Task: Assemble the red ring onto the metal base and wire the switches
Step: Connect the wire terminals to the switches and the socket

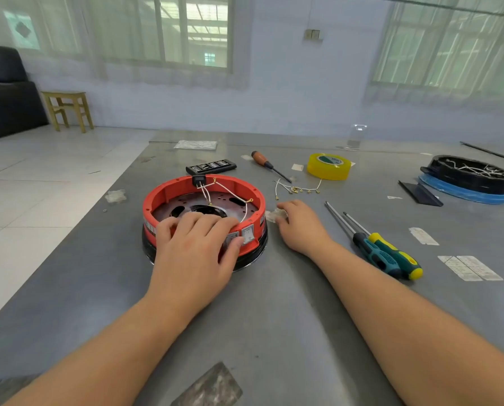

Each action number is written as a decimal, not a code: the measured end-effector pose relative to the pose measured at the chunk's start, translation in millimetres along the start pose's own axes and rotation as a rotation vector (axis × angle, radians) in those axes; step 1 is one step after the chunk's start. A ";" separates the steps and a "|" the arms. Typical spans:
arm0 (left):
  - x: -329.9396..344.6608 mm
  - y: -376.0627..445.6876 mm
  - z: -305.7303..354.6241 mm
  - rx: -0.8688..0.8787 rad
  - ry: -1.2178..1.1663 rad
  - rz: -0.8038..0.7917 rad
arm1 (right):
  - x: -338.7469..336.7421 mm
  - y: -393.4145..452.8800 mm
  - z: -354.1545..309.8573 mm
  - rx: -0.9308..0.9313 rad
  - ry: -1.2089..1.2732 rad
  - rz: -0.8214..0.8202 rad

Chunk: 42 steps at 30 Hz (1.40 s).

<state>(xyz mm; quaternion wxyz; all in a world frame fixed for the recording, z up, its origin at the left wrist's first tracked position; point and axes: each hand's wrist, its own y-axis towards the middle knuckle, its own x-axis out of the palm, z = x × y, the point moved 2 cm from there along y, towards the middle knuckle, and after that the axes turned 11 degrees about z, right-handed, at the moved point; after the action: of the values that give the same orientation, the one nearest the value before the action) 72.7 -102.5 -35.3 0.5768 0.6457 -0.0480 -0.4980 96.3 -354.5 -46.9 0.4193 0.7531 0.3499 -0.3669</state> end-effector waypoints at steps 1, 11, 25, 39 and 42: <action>1.0 -1.3 -1.4 0.005 0.003 0.021 | 2.8 9.0 0.3 0.004 -0.017 -0.009; 9.6 0.5 -14.0 -0.006 0.022 0.064 | 30.3 62.3 -5.6 0.019 -0.081 -0.049; -3.2 0.2 -18.0 -0.063 0.031 -0.010 | -1.8 -13.4 -16.9 -0.360 -0.108 -0.164; -17.6 -6.0 -16.5 -0.081 0.007 -0.045 | -43.7 -75.8 9.0 0.016 0.215 0.125; -16.2 -6.2 -13.8 -0.069 0.020 -0.037 | -42.2 -62.8 5.8 0.182 0.141 -0.009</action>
<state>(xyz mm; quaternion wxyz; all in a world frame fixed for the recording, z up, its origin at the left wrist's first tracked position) 71.1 -80.5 -32.9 0.5897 0.6312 -0.0133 -0.5036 21.8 -343.5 -37.0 0.3218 0.8104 0.3472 -0.3452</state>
